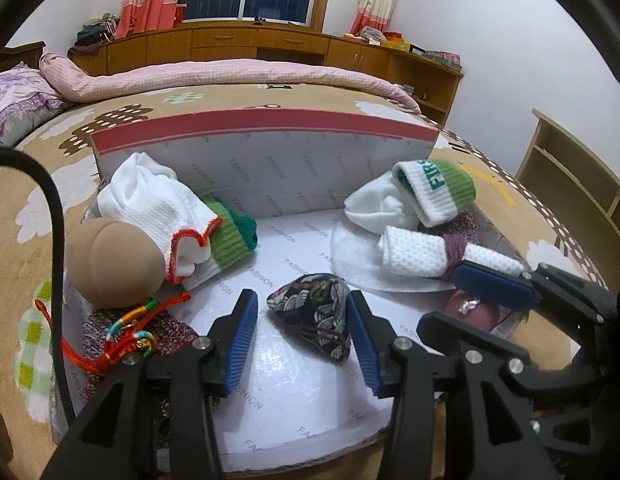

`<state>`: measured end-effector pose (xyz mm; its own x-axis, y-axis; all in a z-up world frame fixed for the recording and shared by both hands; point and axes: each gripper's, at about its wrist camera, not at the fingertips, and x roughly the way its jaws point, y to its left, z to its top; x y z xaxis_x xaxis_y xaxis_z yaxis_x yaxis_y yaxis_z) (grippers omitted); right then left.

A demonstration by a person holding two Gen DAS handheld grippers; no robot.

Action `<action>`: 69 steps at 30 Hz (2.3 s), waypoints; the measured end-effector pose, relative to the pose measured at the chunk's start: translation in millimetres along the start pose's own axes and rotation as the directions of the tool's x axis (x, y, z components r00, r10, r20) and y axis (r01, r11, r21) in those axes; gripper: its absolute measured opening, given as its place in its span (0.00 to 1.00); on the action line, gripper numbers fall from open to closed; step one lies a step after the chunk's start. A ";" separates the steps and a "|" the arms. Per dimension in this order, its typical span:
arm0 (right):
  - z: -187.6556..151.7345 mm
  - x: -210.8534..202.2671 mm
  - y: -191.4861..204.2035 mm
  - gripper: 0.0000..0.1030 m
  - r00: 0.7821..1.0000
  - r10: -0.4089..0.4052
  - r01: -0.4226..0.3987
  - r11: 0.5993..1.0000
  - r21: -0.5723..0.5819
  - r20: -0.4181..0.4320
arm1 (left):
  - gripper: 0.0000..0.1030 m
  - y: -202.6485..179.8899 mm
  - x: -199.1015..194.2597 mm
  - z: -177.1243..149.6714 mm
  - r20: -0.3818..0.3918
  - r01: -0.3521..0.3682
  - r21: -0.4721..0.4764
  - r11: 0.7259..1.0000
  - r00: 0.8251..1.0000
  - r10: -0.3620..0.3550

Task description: Organize soft objects

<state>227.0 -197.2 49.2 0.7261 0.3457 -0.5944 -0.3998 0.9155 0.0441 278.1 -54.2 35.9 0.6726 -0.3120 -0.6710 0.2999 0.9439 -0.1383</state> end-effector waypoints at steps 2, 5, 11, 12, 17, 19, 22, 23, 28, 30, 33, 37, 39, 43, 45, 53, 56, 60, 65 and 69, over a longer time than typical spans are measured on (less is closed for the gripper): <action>0.0 -0.1 -0.1 0.44 1.000 -0.001 0.001 1.000 0.000 0.000 | 0.49 -1.2 -0.6 0.4 -0.001 -0.011 0.002 1.000 1.000 0.011; -0.3 0.1 0.6 0.45 1.000 -0.005 0.005 1.000 0.000 -0.001 | 0.57 -2.6 0.2 5.2 -0.041 -0.042 -0.005 0.999 0.998 0.042; 4.6 -1.6 -4.1 0.46 0.999 0.005 -0.003 0.999 0.039 -0.045 | 0.59 -5.3 -6.5 19.6 -0.114 -0.037 -0.047 0.998 0.993 0.032; 6.2 -2.7 -5.2 0.46 0.999 0.011 -0.009 0.999 0.049 -0.050 | 0.60 -6.9 -8.4 20.8 -0.111 -0.039 -0.041 0.998 0.993 0.035; 9.8 -6.3 -5.6 0.47 0.998 0.024 -0.020 0.997 0.070 -0.056 | 0.60 -10.2 -12.1 20.0 -0.119 -0.065 -0.027 0.998 0.991 0.062; 9.7 -6.0 -4.8 0.48 0.998 0.025 -0.021 0.997 0.074 -0.058 | 0.60 -11.9 -13.4 15.9 -0.133 -0.079 -0.024 0.997 0.988 0.075; 8.2 -5.7 -3.6 0.53 0.998 0.032 -0.027 0.996 0.082 -0.060 | 0.60 -10.9 -18.4 11.5 -0.143 -0.090 -0.014 0.996 0.986 0.088; 7.5 -5.9 -3.2 0.54 0.998 0.036 -0.030 0.996 0.085 -0.060 | 0.60 -11.1 -22.0 10.9 -0.137 -0.095 -0.012 0.995 0.986 0.092; 5.8 -9.4 -1.9 0.57 0.998 0.043 -0.037 0.994 0.104 -0.049 | 0.60 -13.7 -34.0 7.1 -0.119 -0.123 0.004 0.992 0.985 0.123; 5.2 -10.9 -1.2 0.57 0.998 0.041 -0.036 0.994 0.107 -0.048 | 0.60 -13.5 -37.3 5.6 -0.121 -0.122 0.005 0.993 0.985 0.121; 4.4 -13.7 1.0 0.58 0.998 0.044 -0.039 0.993 0.109 -0.045 | 0.61 -12.5 -45.7 1.9 -0.107 -0.121 0.004 0.993 0.987 0.120; 2.6 -18.6 6.1 0.58 0.998 0.046 -0.042 0.994 0.103 -0.041 | 0.62 -11.3 -56.5 -2.5 -0.085 -0.124 0.000 0.992 0.989 0.124; 1.5 -21.2 7.8 0.58 0.998 0.047 -0.042 0.994 0.103 -0.039 | 0.62 -10.7 -62.6 -5.2 -0.074 -0.122 -0.006 0.992 0.990 0.122; -3.4 -29.7 10.9 0.59 0.999 0.039 -0.036 0.995 0.098 -0.028 | 0.62 -13.5 -75.3 -12.7 -0.047 -0.122 0.002 0.993 0.991 0.122; -6.8 -34.7 12.8 0.59 0.999 0.028 -0.026 0.995 0.093 -0.021 | 0.63 -17.9 -79.8 -19.0 -0.053 -0.110 0.020 0.994 0.992 0.110; -20.2 -63.6 25.4 0.64 1.000 0.012 -0.015 0.993 0.116 0.023 | 0.63 -27.4 -100.1 -41.7 -0.047 -0.105 0.024 0.994 0.993 0.106; -26.9 -74.4 30.5 0.64 0.999 0.016 -0.020 0.992 0.127 0.035 | 0.63 -31.0 -110.5 -52.4 -0.033 -0.109 0.020 0.994 0.993 0.109; -39.4 -83.9 36.4 0.64 0.999 0.018 -0.023 0.989 0.146 0.034 | 0.63 -35.9 -119.3 -71.4 -0.013 -0.119 0.010 0.993 0.993 0.119; -59.2 -81.6 45.4 0.64 1.000 0.000 0.001 0.987 0.159 -0.009 | 0.63 -31.1 -108.1 -99.6 -0.052 -0.144 -0.036 0.989 0.989 0.142; -69.5 -76.8 51.1 0.64 0.998 -0.032 0.039 0.988 0.152 -0.053 | 0.63 -30.2 -97.0 -102.8 -0.072 -0.166 -0.038 0.985 0.984 0.163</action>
<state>111.8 -191.2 41.3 0.7078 0.3052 -0.6371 -0.2815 0.9490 0.1419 134.2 -41.3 30.3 0.6620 -0.1457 -0.7352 0.1586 0.9859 -0.0526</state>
